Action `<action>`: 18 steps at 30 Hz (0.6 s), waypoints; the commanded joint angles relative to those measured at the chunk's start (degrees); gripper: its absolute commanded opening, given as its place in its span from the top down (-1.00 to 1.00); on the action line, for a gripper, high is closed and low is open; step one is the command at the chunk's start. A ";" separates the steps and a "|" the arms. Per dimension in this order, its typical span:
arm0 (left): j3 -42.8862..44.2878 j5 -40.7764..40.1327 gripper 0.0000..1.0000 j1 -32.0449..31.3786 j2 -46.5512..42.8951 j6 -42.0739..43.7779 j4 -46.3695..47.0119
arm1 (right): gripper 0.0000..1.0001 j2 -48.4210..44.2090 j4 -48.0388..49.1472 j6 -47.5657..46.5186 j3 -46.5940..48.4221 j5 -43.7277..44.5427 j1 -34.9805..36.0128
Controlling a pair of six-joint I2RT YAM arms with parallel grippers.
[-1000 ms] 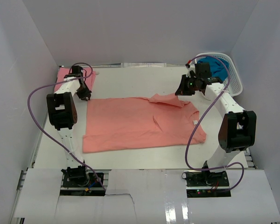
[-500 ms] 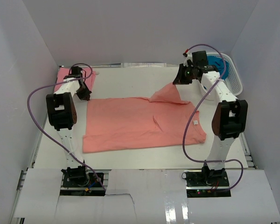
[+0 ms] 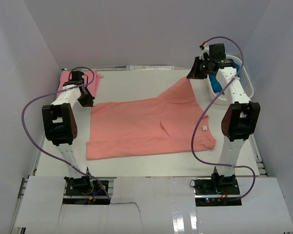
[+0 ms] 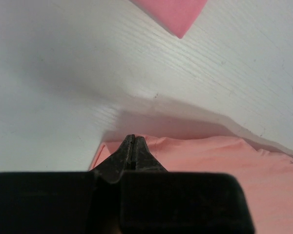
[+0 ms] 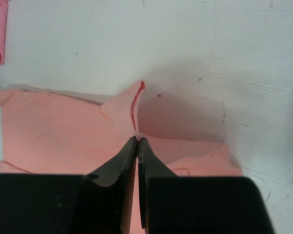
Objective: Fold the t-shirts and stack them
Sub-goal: Grap the side of the flattened tshirt furthest away from the robot with both arms
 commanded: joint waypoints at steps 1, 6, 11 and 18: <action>-1.55 -1.54 1.00 -0.14 -4.88 -0.99 1.53 | 0.85 -3.83 -1.13 0.18 1.51 -0.41 -0.99; -4.36 -2.68 1.00 -0.05 -7.25 -1.78 2.50 | 0.85 -6.12 -0.87 -0.34 -2.17 0.12 -1.52; -7.26 -2.86 1.00 -0.05 -10.94 -2.40 3.73 | 0.85 -9.37 -0.52 -1.14 -5.78 0.47 -2.31; -10.51 -4.71 1.00 0.13 -14.28 -2.84 5.22 | 0.85 -14.82 2.20 -1.58 -14.57 0.56 -3.54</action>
